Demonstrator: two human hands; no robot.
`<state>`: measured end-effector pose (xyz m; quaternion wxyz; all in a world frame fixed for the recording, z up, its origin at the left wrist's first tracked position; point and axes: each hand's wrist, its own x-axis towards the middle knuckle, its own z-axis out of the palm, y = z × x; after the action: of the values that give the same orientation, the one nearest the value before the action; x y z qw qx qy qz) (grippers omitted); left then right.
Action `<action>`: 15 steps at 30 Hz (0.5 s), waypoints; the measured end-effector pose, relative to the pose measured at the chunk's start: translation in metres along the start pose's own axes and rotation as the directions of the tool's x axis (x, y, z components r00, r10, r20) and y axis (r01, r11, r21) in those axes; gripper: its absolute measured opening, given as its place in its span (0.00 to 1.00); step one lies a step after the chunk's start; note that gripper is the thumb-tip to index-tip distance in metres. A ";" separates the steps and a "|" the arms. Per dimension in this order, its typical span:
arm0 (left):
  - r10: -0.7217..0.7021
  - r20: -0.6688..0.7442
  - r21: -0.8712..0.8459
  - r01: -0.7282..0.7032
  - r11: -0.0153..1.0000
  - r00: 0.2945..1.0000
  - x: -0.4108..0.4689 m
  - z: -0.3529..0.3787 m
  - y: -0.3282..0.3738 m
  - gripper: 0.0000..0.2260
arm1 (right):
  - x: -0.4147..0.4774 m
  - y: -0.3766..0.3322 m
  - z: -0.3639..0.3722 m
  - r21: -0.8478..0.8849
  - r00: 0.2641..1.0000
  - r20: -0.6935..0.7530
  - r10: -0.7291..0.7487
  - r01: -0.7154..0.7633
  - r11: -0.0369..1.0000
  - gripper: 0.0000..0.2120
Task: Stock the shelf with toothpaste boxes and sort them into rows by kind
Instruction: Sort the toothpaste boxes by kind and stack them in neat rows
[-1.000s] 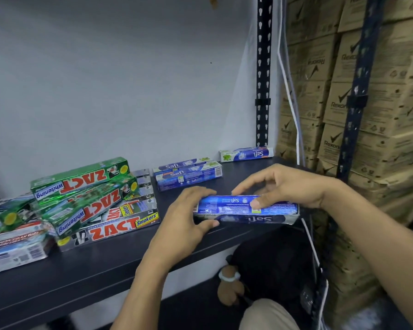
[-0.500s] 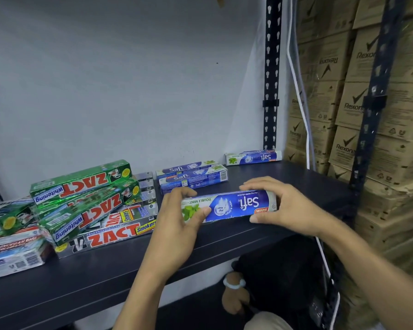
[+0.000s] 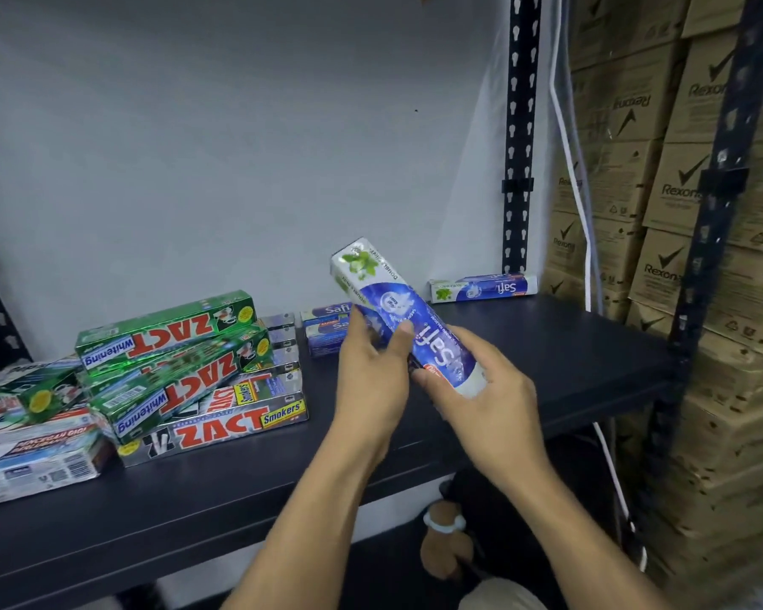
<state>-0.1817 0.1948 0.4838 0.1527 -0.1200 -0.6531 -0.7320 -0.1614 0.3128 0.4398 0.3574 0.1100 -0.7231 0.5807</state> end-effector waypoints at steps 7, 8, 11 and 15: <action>-0.309 0.350 0.543 0.077 0.836 0.884 0.043 -0.016 0.028 0.14 | 0.032 0.022 -0.039 -0.044 0.987 0.134 0.093 -0.088 0.995 0.25; -0.345 0.379 0.644 0.023 0.764 0.859 0.043 -0.016 0.031 0.13 | 0.039 0.027 -0.044 -0.058 0.982 0.162 0.098 -0.090 0.994 0.29; -0.390 0.418 0.819 -0.154 0.553 0.821 0.048 -0.016 0.031 0.15 | 0.053 0.034 -0.059 -0.111 0.934 0.338 0.111 -0.078 0.991 0.36; -0.382 0.434 0.864 -0.258 0.432 0.816 0.050 -0.017 0.034 0.13 | 0.062 0.035 -0.061 -0.289 0.839 0.534 0.106 0.063 0.955 0.34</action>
<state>-0.2146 0.1715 0.5315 -0.0408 -0.2082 -0.9562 -0.2015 -0.2024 0.3953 0.4579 0.1432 0.2073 -0.8742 0.4151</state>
